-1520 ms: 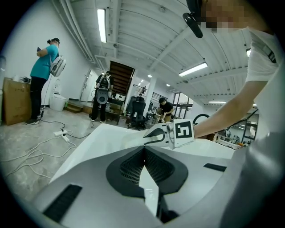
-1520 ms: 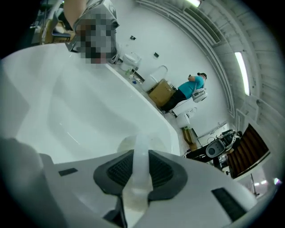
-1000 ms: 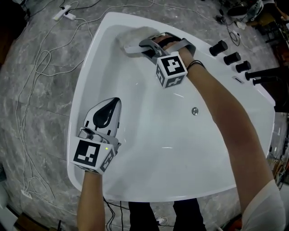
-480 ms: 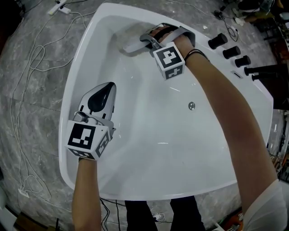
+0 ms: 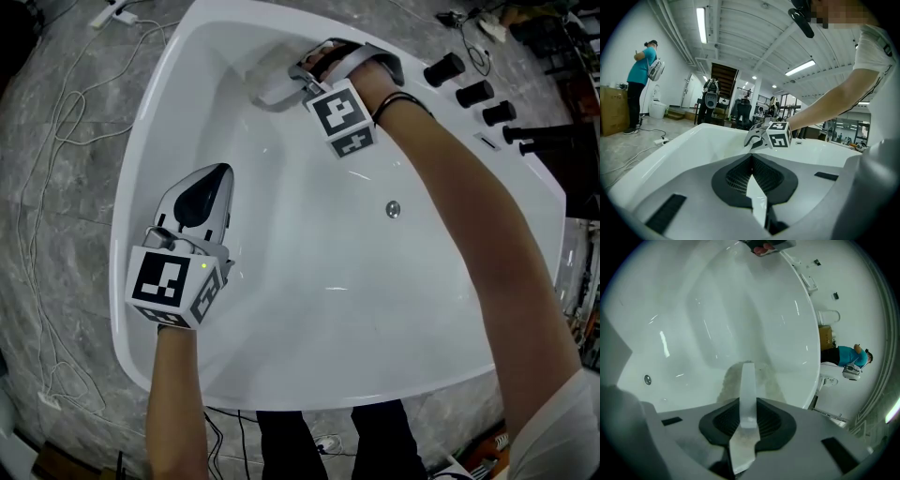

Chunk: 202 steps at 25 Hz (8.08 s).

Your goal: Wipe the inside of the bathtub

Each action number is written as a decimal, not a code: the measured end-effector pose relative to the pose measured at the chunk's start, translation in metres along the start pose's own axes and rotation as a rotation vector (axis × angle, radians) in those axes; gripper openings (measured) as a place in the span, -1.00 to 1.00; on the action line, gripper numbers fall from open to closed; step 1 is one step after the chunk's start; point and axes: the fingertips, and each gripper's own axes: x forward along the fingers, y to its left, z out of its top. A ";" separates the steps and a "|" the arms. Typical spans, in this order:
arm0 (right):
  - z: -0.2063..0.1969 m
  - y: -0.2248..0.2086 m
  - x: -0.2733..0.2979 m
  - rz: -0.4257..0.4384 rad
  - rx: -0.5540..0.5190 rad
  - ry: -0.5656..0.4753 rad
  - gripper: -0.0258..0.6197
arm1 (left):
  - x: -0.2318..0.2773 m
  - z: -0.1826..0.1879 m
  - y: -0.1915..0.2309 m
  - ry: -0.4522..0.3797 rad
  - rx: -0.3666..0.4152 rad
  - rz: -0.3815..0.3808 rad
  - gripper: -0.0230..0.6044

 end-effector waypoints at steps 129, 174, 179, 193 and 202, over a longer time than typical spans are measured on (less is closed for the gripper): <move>-0.449 0.706 -0.283 0.247 0.271 0.488 -0.62 | 0.375 -0.094 -0.648 0.134 0.265 -0.395 -0.89; -0.517 0.878 -0.318 0.358 1.027 0.748 -0.62 | 0.389 -0.137 -0.664 0.182 0.345 -0.478 -0.89; -0.504 0.879 -0.303 0.303 1.328 0.738 -0.62 | 0.395 -0.133 -0.660 0.173 0.321 -0.481 -0.89; -0.465 0.868 -0.252 -0.011 2.238 0.488 -0.62 | 0.386 -0.120 -0.636 0.146 0.323 -0.476 -0.89; -0.444 0.847 -0.235 0.002 2.343 0.396 -0.62 | 0.376 -0.118 -0.615 0.140 0.316 -0.453 -0.89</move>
